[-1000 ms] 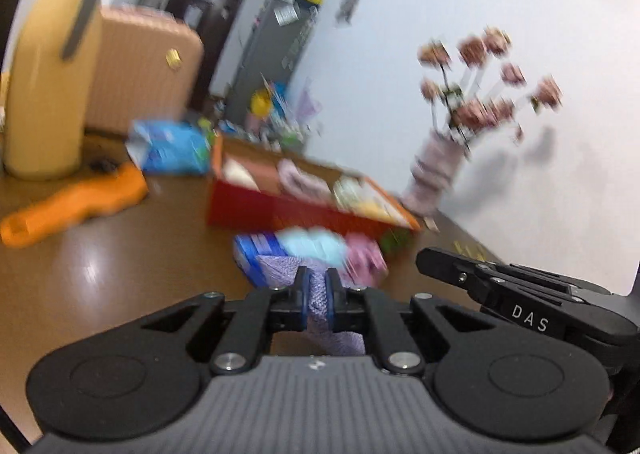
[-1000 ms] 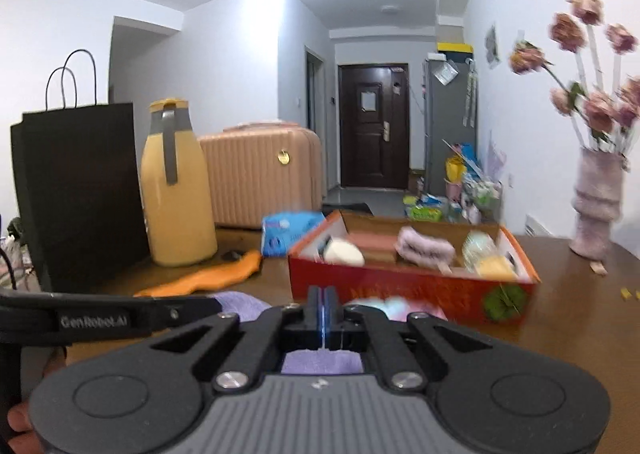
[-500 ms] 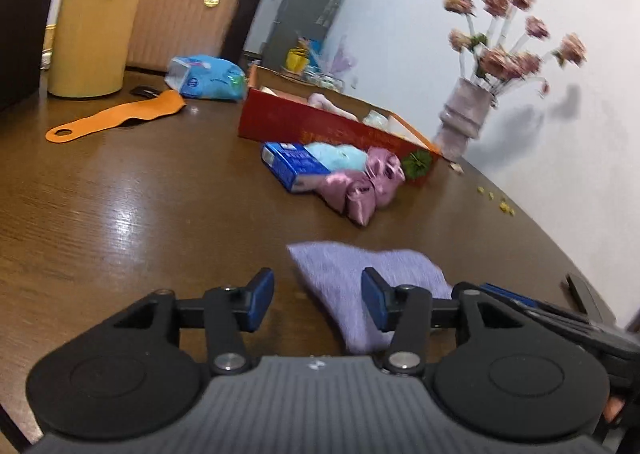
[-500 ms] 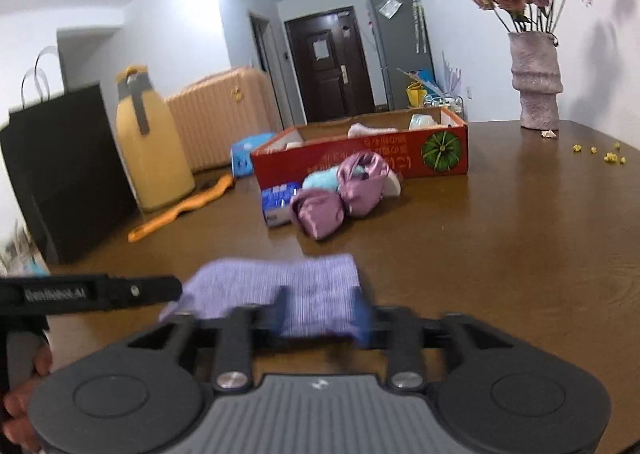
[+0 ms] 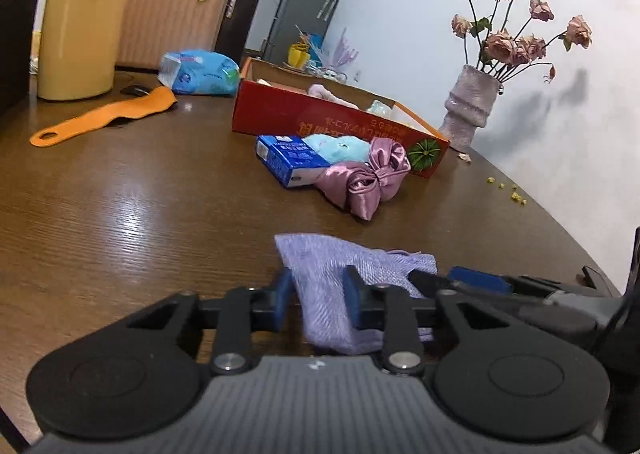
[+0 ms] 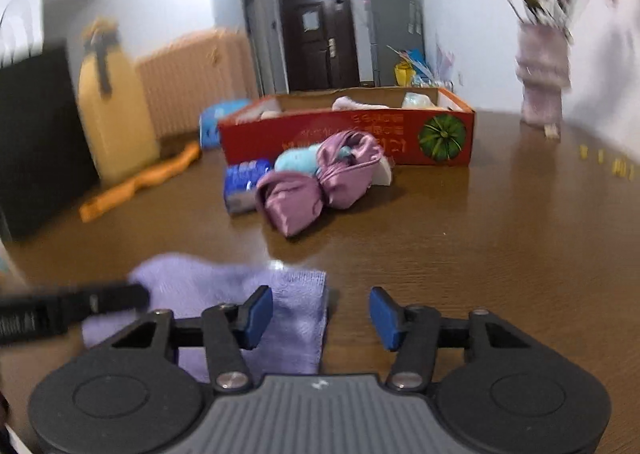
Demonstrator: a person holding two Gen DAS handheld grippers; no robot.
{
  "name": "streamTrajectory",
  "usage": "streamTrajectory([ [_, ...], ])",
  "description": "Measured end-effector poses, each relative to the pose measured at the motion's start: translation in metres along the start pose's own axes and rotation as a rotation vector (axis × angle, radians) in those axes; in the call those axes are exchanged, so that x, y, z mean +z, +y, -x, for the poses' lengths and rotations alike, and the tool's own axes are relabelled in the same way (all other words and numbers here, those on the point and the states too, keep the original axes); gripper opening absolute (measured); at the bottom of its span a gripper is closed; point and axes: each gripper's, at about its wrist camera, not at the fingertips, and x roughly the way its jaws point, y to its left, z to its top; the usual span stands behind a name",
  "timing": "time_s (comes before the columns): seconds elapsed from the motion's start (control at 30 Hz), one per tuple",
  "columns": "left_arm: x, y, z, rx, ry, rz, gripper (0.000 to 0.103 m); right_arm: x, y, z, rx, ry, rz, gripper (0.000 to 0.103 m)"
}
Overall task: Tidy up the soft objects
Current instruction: 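Close both grippers on the lavender cloth and lift it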
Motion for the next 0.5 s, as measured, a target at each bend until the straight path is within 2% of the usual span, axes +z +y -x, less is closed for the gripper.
streamTrajectory([
  [0.07, 0.000, -0.001, 0.000, -0.007, 0.002, -0.003, 0.022, -0.001, 0.007, 0.001, -0.001, -0.002, 0.027, 0.029],
  [0.27, -0.005, -0.007, 0.005, -0.011, -0.006, -0.036, 0.013, -0.008, 0.023, 0.004, -0.042, -0.037, 0.091, 0.021],
  [0.37, -0.008, -0.007, 0.008, -0.031, -0.017, -0.039, 0.009, -0.012, 0.029, 0.009, -0.077, -0.059, 0.147, 0.009],
  [0.5, -0.001, -0.005, 0.021, -0.070, -0.045, -0.031, 0.008, -0.006, 0.022, 0.022, -0.055, -0.082, 0.085, 0.006],
])
